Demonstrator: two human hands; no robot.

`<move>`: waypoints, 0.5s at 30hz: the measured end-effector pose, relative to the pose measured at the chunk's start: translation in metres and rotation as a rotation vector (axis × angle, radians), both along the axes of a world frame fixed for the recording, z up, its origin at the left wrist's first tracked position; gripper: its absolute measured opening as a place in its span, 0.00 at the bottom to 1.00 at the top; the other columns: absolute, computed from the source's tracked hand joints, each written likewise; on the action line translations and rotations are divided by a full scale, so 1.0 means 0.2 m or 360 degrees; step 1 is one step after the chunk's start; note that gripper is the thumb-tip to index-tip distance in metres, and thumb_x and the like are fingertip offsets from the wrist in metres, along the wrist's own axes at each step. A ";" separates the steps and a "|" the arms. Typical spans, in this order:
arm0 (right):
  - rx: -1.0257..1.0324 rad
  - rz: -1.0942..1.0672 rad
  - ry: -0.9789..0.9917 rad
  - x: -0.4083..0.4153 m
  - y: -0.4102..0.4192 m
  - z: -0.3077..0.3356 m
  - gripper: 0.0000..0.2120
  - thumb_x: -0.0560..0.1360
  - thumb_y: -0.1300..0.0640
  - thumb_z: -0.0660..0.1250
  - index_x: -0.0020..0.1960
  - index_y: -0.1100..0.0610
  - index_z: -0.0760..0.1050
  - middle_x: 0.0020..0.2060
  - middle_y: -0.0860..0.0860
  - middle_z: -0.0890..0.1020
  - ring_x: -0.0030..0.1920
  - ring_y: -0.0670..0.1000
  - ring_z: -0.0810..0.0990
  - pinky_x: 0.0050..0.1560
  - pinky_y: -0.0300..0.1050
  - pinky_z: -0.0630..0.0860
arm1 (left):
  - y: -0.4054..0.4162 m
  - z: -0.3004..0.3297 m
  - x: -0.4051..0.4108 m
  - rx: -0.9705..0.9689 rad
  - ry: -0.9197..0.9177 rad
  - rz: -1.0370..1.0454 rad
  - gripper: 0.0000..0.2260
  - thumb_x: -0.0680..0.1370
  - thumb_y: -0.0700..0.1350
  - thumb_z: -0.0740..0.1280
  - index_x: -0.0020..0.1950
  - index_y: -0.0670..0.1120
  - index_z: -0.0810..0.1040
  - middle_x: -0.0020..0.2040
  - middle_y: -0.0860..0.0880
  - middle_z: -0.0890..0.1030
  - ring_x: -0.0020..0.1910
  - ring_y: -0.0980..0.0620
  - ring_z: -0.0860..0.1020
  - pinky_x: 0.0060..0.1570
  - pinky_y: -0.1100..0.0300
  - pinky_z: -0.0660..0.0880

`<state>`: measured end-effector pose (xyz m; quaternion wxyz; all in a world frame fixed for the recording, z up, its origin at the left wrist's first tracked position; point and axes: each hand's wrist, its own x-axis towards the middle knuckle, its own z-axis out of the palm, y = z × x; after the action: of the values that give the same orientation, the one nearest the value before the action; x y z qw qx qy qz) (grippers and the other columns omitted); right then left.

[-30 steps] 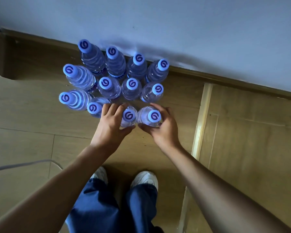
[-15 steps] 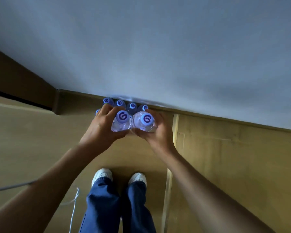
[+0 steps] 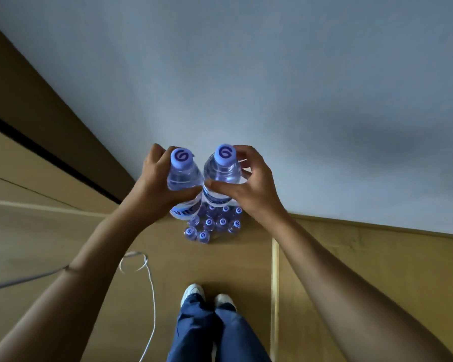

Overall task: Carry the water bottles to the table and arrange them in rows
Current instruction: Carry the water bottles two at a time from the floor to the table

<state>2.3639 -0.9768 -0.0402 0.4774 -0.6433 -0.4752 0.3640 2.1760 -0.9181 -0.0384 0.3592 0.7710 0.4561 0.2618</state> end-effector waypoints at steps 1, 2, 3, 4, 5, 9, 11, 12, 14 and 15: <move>0.0037 0.0036 0.0021 -0.03 0.00 0.09 0.26 0.62 0.58 0.83 0.54 0.47 0.74 0.52 0.44 0.80 0.53 0.43 0.78 0.53 0.35 0.73 | -0.02 0.08 -0.05 0.0002 -0.0029 0.0035 0.25 0.67 0.41 0.80 0.60 0.46 0.76 0.52 0.47 0.68 0.51 0.49 0.71 0.45 0.63 0.72; 0.0070 0.0075 0.0037 -0.07 0.00 0.17 0.26 0.62 0.58 0.83 0.54 0.46 0.74 0.51 0.44 0.80 0.53 0.43 0.78 0.53 0.35 0.73 | -0.04 0.15 -0.11 0.0008 -0.0061 0.0079 0.27 0.66 0.43 0.80 0.62 0.49 0.75 0.52 0.48 0.69 0.51 0.52 0.71 0.48 0.64 0.72; 0.0103 0.0116 0.0044 -0.10 0.00 0.24 0.26 0.62 0.58 0.83 0.54 0.46 0.75 0.51 0.44 0.80 0.53 0.44 0.78 0.53 0.36 0.74 | -0.06 0.23 -0.15 0.0024 -0.0099 0.0129 0.29 0.66 0.46 0.80 0.63 0.53 0.73 0.53 0.50 0.70 0.52 0.56 0.71 0.49 0.65 0.71; 0.0125 0.0160 0.0051 -0.14 0.00 0.30 0.26 0.63 0.58 0.83 0.55 0.48 0.75 0.52 0.46 0.80 0.53 0.45 0.78 0.53 0.38 0.75 | -0.09 0.30 -0.20 0.0042 -0.0137 0.0183 0.30 0.65 0.50 0.79 0.64 0.57 0.71 0.55 0.52 0.71 0.53 0.57 0.72 0.50 0.65 0.71; 0.0135 0.0206 0.0071 -0.17 0.00 0.37 0.25 0.63 0.57 0.83 0.56 0.50 0.76 0.52 0.47 0.81 0.52 0.44 0.78 0.53 0.40 0.76 | -0.12 0.37 -0.24 0.0053 -0.0177 0.0238 0.31 0.64 0.53 0.76 0.64 0.59 0.69 0.56 0.53 0.73 0.55 0.56 0.73 0.52 0.64 0.72; 0.0167 0.0405 0.0164 -0.30 0.00 0.56 0.23 0.64 0.55 0.82 0.56 0.48 0.77 0.52 0.47 0.81 0.50 0.42 0.78 0.52 0.43 0.79 | -0.27 0.57 -0.38 0.0000 -0.0360 0.0533 0.30 0.60 0.56 0.75 0.60 0.62 0.70 0.54 0.55 0.79 0.52 0.50 0.80 0.51 0.50 0.79; 0.0194 0.0552 0.0159 -0.37 -0.01 0.63 0.22 0.65 0.54 0.81 0.55 0.46 0.77 0.52 0.47 0.81 0.51 0.43 0.79 0.54 0.46 0.80 | -0.35 0.63 -0.46 -0.0029 -0.0450 0.0711 0.28 0.58 0.56 0.76 0.57 0.58 0.74 0.50 0.56 0.82 0.47 0.53 0.83 0.47 0.53 0.81; 0.0203 0.0628 0.0158 -0.41 -0.01 0.66 0.21 0.66 0.54 0.81 0.56 0.47 0.78 0.52 0.48 0.81 0.53 0.45 0.80 0.55 0.49 0.80 | -0.40 0.66 -0.50 -0.0040 -0.0480 0.0795 0.29 0.57 0.56 0.77 0.56 0.53 0.77 0.49 0.54 0.83 0.46 0.53 0.84 0.46 0.55 0.81; 0.0209 0.0762 0.0160 -0.50 -0.03 0.70 0.24 0.64 0.50 0.81 0.58 0.51 0.79 0.53 0.50 0.82 0.55 0.49 0.81 0.56 0.50 0.80 | -0.49 0.70 -0.58 -0.0043 -0.0559 0.0920 0.27 0.56 0.54 0.78 0.53 0.49 0.80 0.47 0.50 0.85 0.44 0.55 0.84 0.45 0.58 0.82; 0.0207 0.0820 0.0159 -0.56 -0.04 0.72 0.27 0.63 0.46 0.80 0.59 0.52 0.79 0.53 0.50 0.83 0.55 0.49 0.82 0.55 0.47 0.80 | -0.53 0.73 -0.63 -0.0034 -0.0598 0.0966 0.25 0.56 0.53 0.78 0.51 0.52 0.81 0.46 0.50 0.85 0.44 0.57 0.84 0.45 0.60 0.81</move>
<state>2.2528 -0.9839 0.1044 0.4322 -0.4503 -0.6215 0.4734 2.0508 -1.0247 0.1069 0.3508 0.5349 0.5930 0.4891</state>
